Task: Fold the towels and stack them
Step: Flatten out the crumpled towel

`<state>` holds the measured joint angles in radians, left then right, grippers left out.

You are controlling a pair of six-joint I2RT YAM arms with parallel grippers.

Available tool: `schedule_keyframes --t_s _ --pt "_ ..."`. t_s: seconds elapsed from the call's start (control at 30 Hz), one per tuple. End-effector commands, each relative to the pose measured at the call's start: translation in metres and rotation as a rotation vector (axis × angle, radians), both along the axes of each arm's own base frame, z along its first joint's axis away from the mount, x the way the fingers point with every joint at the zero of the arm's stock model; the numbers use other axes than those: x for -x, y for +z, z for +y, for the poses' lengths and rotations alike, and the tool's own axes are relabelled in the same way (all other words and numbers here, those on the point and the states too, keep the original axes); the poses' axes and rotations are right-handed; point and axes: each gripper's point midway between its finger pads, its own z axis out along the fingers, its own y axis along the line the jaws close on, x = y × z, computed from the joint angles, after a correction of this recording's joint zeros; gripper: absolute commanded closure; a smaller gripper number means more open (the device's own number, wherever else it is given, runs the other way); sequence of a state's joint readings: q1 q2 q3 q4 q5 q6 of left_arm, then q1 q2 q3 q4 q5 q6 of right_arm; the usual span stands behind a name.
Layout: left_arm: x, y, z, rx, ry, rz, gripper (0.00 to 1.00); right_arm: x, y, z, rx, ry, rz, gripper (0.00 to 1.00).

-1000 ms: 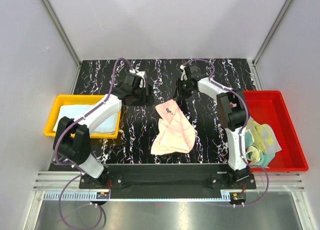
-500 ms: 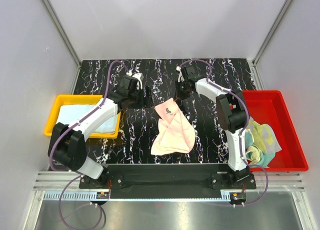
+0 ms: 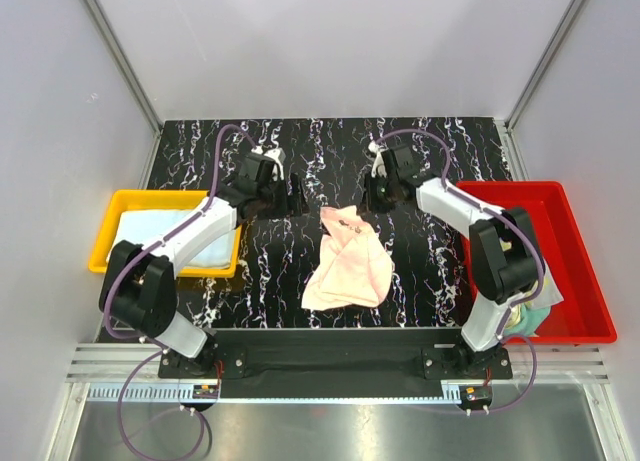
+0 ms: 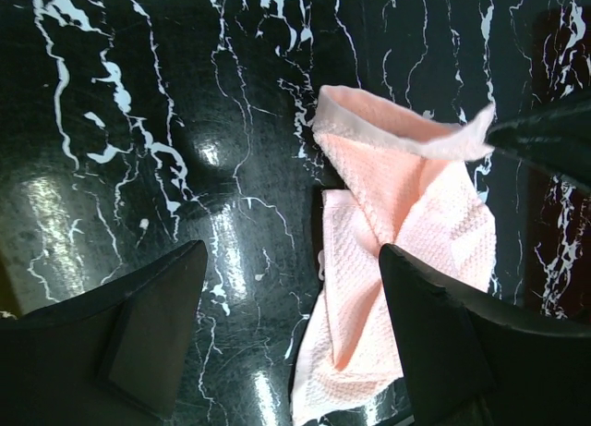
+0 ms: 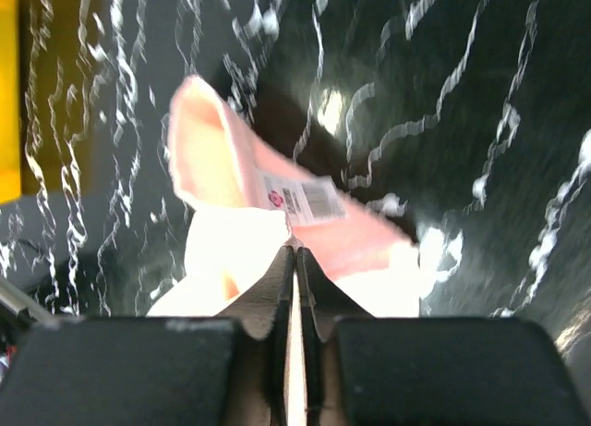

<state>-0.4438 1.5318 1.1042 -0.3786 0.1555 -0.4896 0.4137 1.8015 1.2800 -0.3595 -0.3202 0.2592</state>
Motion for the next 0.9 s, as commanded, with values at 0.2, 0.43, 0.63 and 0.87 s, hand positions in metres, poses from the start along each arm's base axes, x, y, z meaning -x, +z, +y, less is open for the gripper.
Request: schedule_keyframes --t_s 0.2,0.43,0.63,0.87 --pt "0.000 0.007 -0.039 0.208 -0.115 -0.019 0.20 0.040 -0.021 0.030 -0.133 0.059 0.031 0.92" --pt "0.022 -0.015 -0.046 0.239 -0.111 0.060 0.21 0.057 -0.024 0.049 -0.197 0.061 0.006 0.75" --pt "0.041 -0.032 -0.053 0.283 -0.087 0.046 0.24 0.053 -0.022 0.042 -0.177 0.018 -0.048 0.70" --pt "0.038 -0.045 -0.058 0.297 -0.092 0.055 0.25 0.039 0.000 0.032 -0.090 0.026 -0.136 0.57"
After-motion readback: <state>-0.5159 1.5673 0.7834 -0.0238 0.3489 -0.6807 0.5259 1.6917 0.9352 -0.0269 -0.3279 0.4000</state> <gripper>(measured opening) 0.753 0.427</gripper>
